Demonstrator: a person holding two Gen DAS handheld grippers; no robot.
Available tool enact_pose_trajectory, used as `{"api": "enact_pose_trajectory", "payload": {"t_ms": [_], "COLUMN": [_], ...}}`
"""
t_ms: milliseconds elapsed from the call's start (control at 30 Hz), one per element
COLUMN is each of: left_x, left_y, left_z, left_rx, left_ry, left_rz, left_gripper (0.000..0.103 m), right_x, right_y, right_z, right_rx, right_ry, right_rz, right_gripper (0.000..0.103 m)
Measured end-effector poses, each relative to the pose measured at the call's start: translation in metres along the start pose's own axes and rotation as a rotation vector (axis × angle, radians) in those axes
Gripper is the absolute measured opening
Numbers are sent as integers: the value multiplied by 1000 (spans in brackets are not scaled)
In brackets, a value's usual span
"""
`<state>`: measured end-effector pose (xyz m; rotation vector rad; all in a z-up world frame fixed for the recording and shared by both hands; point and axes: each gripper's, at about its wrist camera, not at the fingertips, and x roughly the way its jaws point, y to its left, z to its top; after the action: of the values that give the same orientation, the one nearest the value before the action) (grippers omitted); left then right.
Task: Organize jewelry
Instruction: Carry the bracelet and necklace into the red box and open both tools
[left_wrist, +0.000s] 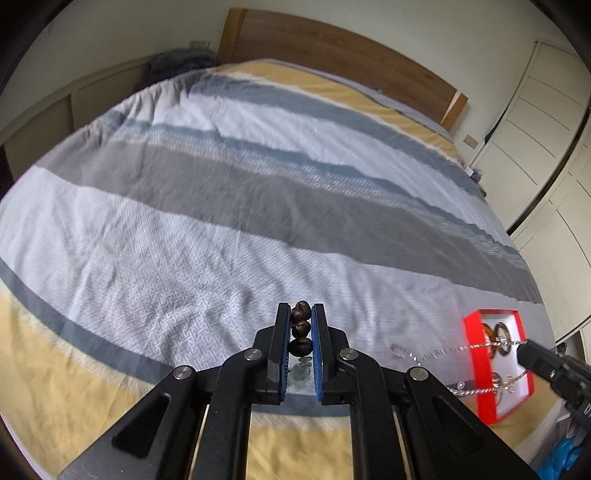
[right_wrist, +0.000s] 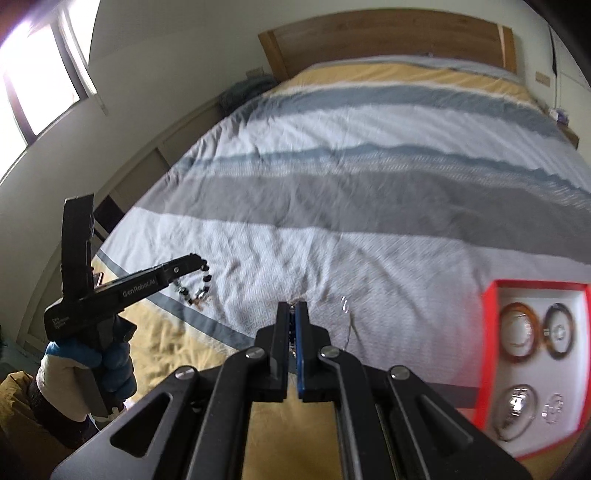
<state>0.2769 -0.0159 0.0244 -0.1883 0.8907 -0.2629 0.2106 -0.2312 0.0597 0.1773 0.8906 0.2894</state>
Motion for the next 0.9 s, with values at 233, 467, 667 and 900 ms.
{"api": "enact_pose_trajectory", "payload": {"t_ms": [233,467,667,900], "left_x": [-57,-82,-72,-33], "left_y": [-40,-101,-172,-245], "left_z": [0,-2,-11,-28], "left_rx": [54,124,222,305], "left_ry": [-69,-104,-85,-28], "left_rz": [-15,-69,-134,-206], "left_gripper": [10,10,10,10], "right_x": [-75,-142,-182,-191], "right_y": [-8,-32,-72,-129], "right_z": [4,-2,-7,-11], "right_rx": [-3,2,41,96], "right_ry": [-111,-194,-241,-247], "right_rz": [-39,-97,-155,-204], "right_gripper": [2,2,2,2]}}
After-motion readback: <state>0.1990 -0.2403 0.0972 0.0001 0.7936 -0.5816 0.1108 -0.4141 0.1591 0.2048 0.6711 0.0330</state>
